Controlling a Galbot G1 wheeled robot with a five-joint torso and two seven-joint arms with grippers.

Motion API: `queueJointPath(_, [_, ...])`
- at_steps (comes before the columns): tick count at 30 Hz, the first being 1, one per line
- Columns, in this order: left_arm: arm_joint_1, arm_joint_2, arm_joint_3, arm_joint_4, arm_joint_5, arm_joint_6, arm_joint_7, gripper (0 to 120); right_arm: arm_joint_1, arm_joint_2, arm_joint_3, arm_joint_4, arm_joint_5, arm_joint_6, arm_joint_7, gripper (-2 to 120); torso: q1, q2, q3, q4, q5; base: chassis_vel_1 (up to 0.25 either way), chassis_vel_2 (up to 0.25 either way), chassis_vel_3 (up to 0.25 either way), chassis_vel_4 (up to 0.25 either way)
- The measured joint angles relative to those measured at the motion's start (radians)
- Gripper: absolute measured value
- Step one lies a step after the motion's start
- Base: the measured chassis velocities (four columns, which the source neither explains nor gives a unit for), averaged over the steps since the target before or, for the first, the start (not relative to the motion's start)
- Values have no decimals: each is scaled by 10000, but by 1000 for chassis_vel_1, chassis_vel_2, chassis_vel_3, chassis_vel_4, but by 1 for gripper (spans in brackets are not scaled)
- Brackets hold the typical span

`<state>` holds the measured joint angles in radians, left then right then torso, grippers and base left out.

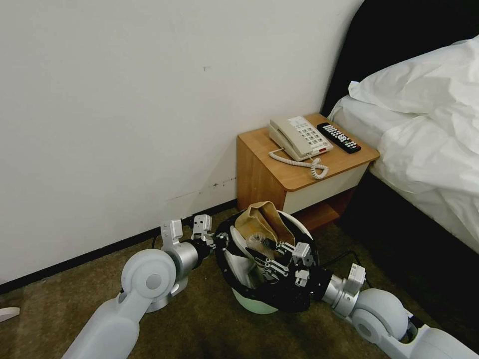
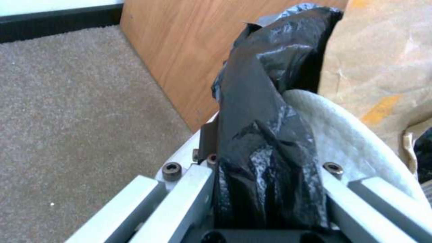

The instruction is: Pick up the trash bin, then pick up the garbage from the floor and place it into the trash bin.

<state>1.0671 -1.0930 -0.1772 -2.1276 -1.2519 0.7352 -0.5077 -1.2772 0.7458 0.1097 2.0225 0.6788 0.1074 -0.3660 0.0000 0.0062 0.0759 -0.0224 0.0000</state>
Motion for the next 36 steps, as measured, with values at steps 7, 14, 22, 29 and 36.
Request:
queueJointPath(7, [82,-31,-99,0,45,-17,-6,4,-21,-59,27,92,-23,26,-13,36,0,0,0,0,0,0,0,0,0])
queueJointPath(14, [85,-102,-185,5,12,-42,-54,4,-18,-77,39,102,-33,26,-10,41,0,0,0,0,0,0,0,0,0])
queueJointPath(22, [244,-209,-217,1,18,-47,-77,4,2,-123,39,201,-12,23,-12,71,0,-1,0,0,-1,0,0,0,0])
queueJointPath(29, [281,-219,-297,-69,-163,-73,-166,4,85,-87,-8,121,-9,18,-39,94,0,0,0,0,0,0,0,0,0])
queueJointPath(36, [356,-219,-407,-113,-299,-97,-204,4,108,-75,-32,78,-21,19,-65,100,0,0,0,0,0,0,0,0,0])
